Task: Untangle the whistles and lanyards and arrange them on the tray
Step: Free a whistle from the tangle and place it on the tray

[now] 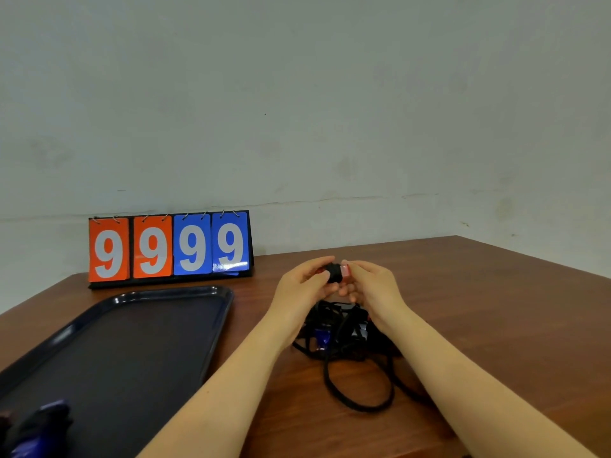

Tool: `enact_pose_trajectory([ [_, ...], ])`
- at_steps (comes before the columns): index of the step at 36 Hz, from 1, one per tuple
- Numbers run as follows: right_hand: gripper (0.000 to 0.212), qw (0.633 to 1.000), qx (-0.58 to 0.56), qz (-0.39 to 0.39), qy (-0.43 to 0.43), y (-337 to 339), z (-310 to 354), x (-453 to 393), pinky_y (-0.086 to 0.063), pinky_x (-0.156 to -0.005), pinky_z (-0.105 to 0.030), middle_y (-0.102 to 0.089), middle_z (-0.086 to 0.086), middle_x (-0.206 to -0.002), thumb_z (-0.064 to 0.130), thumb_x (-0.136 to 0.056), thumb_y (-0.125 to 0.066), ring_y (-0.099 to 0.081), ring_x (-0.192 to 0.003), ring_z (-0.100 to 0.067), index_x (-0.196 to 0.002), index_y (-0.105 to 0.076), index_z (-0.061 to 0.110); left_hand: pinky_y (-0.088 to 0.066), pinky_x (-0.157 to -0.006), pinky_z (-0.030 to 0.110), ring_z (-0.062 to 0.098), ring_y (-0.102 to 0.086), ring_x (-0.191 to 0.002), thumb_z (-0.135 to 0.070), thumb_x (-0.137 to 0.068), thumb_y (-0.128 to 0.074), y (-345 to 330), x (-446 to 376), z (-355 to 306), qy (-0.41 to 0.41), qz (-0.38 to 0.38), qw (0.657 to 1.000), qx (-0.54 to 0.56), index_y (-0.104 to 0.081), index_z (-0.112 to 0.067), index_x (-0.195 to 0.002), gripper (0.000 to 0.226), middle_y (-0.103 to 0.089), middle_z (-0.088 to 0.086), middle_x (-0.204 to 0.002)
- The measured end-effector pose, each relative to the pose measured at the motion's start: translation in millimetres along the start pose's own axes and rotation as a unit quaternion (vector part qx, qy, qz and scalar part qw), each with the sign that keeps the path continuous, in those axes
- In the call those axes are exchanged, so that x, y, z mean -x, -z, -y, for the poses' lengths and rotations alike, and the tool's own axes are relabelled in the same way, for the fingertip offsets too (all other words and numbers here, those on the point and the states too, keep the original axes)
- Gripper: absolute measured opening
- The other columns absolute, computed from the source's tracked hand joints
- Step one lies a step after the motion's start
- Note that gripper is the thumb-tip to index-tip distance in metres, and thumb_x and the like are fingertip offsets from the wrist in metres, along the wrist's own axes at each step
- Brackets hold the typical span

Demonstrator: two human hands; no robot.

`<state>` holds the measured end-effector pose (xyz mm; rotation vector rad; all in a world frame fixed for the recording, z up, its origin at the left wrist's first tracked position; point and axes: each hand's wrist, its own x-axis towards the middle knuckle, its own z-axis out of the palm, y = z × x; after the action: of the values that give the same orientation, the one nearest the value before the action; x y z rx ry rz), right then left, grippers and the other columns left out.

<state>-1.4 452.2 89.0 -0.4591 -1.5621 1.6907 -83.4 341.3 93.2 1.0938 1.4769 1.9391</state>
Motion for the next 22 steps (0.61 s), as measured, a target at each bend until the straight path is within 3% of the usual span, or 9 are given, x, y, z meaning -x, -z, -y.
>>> enact_pose_trajectory([
  [6,0.016,0.999,0.029,0.005,0.014,2,-2,-1,-0.044,-0.048,-0.02,-0.064,-0.008,-0.062,0.016,-0.094,-0.059,-0.057,-0.053,-0.013,-0.089,-0.071,0.007,-0.055,-0.087,0.029,0.019,-0.07,-0.094,-0.007,-0.091,-0.061,1,-1,3,0.018,0.004,1.0,0.015,-0.064,-0.01,-0.118,0.027,-0.068,0.009,-0.112],
  [11,0.024,0.998,0.053,0.031,0.026,-5,-2,1,-0.044,-0.048,-0.018,-0.066,-0.003,-0.063,0.029,-0.091,-0.064,-0.059,-0.055,-0.01,-0.089,-0.071,0.006,-0.057,-0.075,0.025,0.019,-0.069,-0.084,-0.006,-0.093,-0.058,1,-4,2,0.054,-0.005,0.984,0.168,-0.066,0.002,-0.107,0.018,-0.069,0.015,-0.099],
  [17,0.011,0.998,0.033,0.003,0.056,-4,-1,2,-0.045,-0.048,-0.019,-0.065,-0.008,-0.073,0.013,-0.091,-0.062,-0.059,-0.054,-0.009,-0.094,-0.067,0.003,-0.056,-0.059,0.023,0.018,-0.064,-0.078,-0.009,-0.096,-0.053,1,-1,-8,0.084,-0.034,0.958,0.271,-0.067,0.003,-0.099,0.019,-0.073,0.013,-0.092],
  [22,0.008,0.994,0.051,0.026,0.09,-5,1,4,-0.045,-0.048,-0.019,-0.064,-0.008,-0.074,0.008,-0.092,-0.06,-0.058,-0.052,-0.006,-0.094,-0.064,0.001,-0.057,-0.059,0.024,0.02,-0.062,-0.081,-0.012,-0.099,-0.048,1,-3,-6,0.082,-0.047,0.951,0.293,-0.06,0.005,-0.107,0.022,-0.064,0.018,-0.102],
])
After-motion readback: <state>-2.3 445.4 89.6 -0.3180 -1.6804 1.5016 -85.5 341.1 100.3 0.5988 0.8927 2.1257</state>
